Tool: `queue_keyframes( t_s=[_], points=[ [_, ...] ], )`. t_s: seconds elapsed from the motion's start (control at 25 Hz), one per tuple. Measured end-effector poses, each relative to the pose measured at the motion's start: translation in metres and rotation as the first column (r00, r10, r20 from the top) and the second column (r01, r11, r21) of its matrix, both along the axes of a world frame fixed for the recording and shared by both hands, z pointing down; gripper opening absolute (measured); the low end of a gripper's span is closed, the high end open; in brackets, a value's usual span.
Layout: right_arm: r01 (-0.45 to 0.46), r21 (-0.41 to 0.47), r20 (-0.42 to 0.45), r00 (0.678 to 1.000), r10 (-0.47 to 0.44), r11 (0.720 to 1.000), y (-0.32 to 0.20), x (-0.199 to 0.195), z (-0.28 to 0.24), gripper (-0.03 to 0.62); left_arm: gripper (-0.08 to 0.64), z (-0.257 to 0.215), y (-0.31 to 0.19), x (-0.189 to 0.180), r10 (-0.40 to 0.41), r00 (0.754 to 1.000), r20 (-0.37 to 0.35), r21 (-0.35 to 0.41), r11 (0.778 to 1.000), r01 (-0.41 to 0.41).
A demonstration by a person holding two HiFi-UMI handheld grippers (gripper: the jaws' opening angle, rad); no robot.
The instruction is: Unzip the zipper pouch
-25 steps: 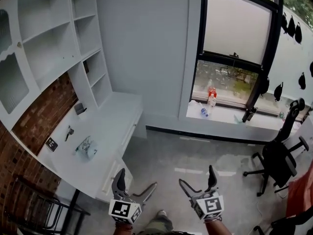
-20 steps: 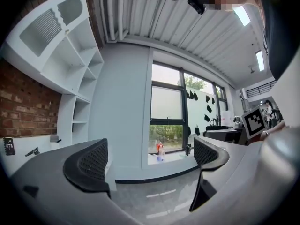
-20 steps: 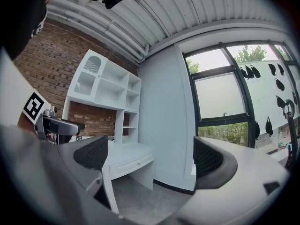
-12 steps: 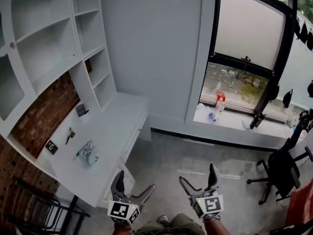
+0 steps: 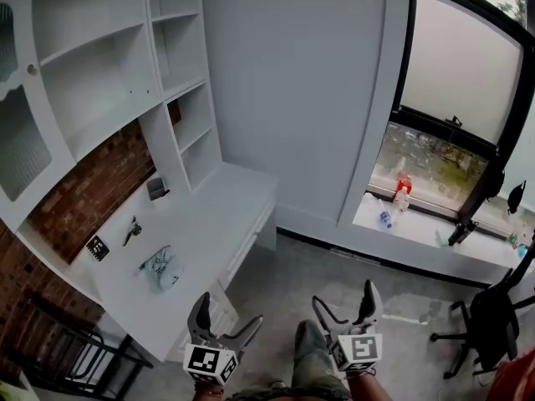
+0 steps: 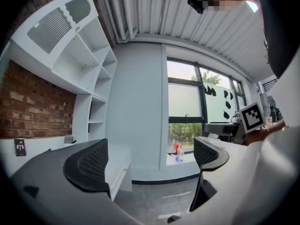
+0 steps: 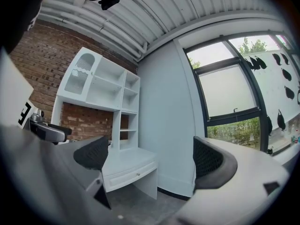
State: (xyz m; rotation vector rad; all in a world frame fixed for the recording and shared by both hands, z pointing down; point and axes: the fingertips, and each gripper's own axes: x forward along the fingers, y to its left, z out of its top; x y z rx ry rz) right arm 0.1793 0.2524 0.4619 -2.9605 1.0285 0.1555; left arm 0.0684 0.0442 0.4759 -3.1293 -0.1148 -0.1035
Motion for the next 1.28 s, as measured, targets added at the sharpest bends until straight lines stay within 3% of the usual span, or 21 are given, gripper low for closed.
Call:
queue_keyframes(
  t_s=[0.2,0.32,0.56,0.8,1.04,1.28],
  points=[
    [0.103,-0.019,0.017,0.995,-0.103,0.994,-0.039,0.061,-0.004,0.561,0.551,-0.014,-0.014,0.047,-0.047,0.999,-0.015,0.026,0.999,0.048],
    [0.193,-0.021,0.026,0.981,-0.192,0.981,-0.072,0.092,-0.011,0.560,0.552,-0.023,-0.030,0.065,-0.122,0.992,-0.022,0.024,0.992,0.122],
    [0.395,-0.041,0.041,0.918,-0.394,0.918,-0.151,0.139,-0.022,0.559,0.552,-0.027,-0.075,0.081,-0.324,0.946,-0.009,-0.004,0.946,0.324],
    [0.559,-0.019,0.060,0.828,-0.557,0.829,-0.230,0.159,-0.033,0.555,0.552,-0.025,-0.115,0.072,-0.516,0.857,0.003,0.001,0.857,0.516],
    [0.698,-0.044,0.071,0.716,-0.695,0.715,-0.306,0.162,-0.019,0.555,0.552,-0.020,-0.154,0.051,-0.682,0.731,0.014,0.001,0.731,0.682],
    [0.801,-0.039,0.092,0.598,-0.796,0.597,-0.369,0.159,-0.012,0.555,0.552,-0.021,-0.185,0.038,-0.787,0.617,0.004,-0.002,0.617,0.787]
  ],
)
